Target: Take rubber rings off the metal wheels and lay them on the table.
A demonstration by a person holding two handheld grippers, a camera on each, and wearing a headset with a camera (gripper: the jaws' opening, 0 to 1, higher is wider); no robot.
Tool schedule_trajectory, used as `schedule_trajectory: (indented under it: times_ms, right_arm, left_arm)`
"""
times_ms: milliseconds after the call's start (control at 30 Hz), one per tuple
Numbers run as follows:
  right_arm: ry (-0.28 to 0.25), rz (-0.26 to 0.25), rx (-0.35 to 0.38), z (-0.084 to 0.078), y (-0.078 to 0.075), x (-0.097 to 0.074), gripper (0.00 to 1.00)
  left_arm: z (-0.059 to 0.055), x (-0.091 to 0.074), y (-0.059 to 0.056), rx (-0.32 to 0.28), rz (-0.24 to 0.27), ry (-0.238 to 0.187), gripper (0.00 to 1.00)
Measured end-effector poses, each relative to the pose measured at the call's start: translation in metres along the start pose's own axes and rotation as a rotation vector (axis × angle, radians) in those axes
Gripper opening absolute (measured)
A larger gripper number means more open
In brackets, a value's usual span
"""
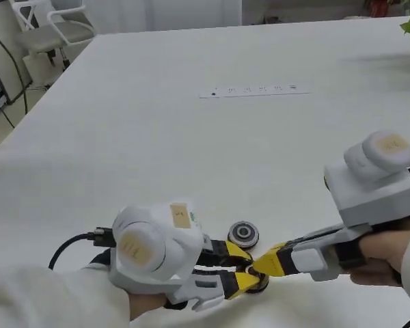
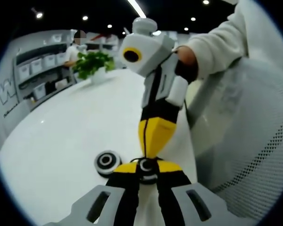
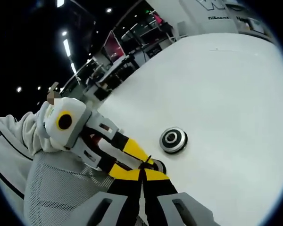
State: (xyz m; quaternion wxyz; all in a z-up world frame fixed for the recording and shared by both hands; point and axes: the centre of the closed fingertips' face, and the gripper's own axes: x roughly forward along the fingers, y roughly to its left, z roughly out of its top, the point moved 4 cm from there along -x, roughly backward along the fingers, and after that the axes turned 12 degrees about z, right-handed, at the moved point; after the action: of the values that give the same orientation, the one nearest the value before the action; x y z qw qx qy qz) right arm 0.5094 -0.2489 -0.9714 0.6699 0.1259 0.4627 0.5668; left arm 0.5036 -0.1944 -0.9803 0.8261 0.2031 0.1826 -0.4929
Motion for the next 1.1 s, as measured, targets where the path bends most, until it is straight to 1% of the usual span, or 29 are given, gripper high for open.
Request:
schedule_trajectory:
  times_ms: [33,67,167,233,300,333,367,400,467,533,567,633,733,767,800,867,933,1033,1100]
  right_arm:
    - [0.000,-0.001,0.001,0.000,-0.002,0.000,0.00]
    - [-0.002,0.000,-0.004,0.000,-0.002,0.000,0.00]
    - [-0.007,0.001,0.020,0.000,0.000,-0.002,0.00]
    - [-0.006,-0.008,0.021,0.000,0.000,-0.002,0.00]
    - [-0.009,-0.012,0.020,0.000,0.000,-0.003,0.00]
    - [-0.017,-0.010,0.038,0.001,-0.001,-0.004,0.00]
    - [-0.022,-0.007,0.061,0.001,-0.002,-0.005,0.00]
    - [-0.026,0.000,0.086,0.001,-0.002,-0.005,0.00]
    - [-0.035,0.007,0.097,0.001,-0.002,-0.008,0.00]
    - [-0.042,-0.003,0.096,0.002,-0.002,-0.009,0.00]
    - [-0.045,-0.005,0.097,0.003,-0.002,-0.010,0.00]
    - [-0.058,-0.003,0.101,0.004,-0.001,-0.012,0.00]
    - [-0.073,-0.014,0.091,0.007,0.001,-0.015,0.00]
    - [-0.077,-0.017,0.087,0.008,0.001,-0.016,0.00]
    - [-0.085,-0.020,0.084,0.009,0.002,-0.018,0.00]
    - [-0.097,-0.017,0.085,0.011,0.003,-0.019,0.00]
    - [-0.110,-0.015,0.083,0.013,0.004,-0.021,0.00]
    - [-0.133,-0.016,0.067,0.017,0.008,-0.024,0.00]
    - [-0.143,-0.023,0.062,0.019,0.008,-0.026,0.00]
  left_arm:
    - [0.000,0.000,0.000,0.001,0.000,0.002,0.15]
    - [0.000,0.000,0.000,-0.001,-0.001,0.004,0.15]
    - [0.001,0.001,0.000,-0.006,-0.006,0.013,0.15]
    - [0.002,0.001,0.000,-0.017,-0.010,0.023,0.14]
    - [0.002,0.001,0.000,-0.007,-0.015,0.032,0.15]
    - [0.002,0.001,0.001,-0.002,-0.018,0.035,0.15]
    - [0.003,0.000,0.001,-0.002,-0.021,0.039,0.16]
    - [0.003,-0.002,0.001,-0.001,-0.033,0.047,0.18]
    - [0.005,-0.005,0.000,-0.013,-0.045,0.051,0.21]
    - [0.007,-0.008,-0.002,0.003,-0.066,0.062,0.22]
    - [0.008,-0.010,-0.002,0.010,-0.068,0.065,0.23]
    - [0.013,-0.015,-0.001,0.016,-0.065,0.059,0.26]
    - [0.023,-0.023,0.000,0.003,-0.072,0.036,0.34]
    - [0.028,-0.027,-0.002,-0.013,-0.094,0.019,0.36]
    - [0.030,-0.030,-0.005,-0.027,-0.124,0.015,0.38]
    - [0.032,-0.037,-0.002,-0.017,-0.120,0.012,0.39]
    - [0.037,-0.042,0.002,-0.007,-0.104,0.009,0.40]
    - [0.044,-0.055,0.009,-0.015,-0.075,-0.006,0.47]
    - [0.046,-0.063,0.012,-0.016,-0.057,-0.009,0.50]
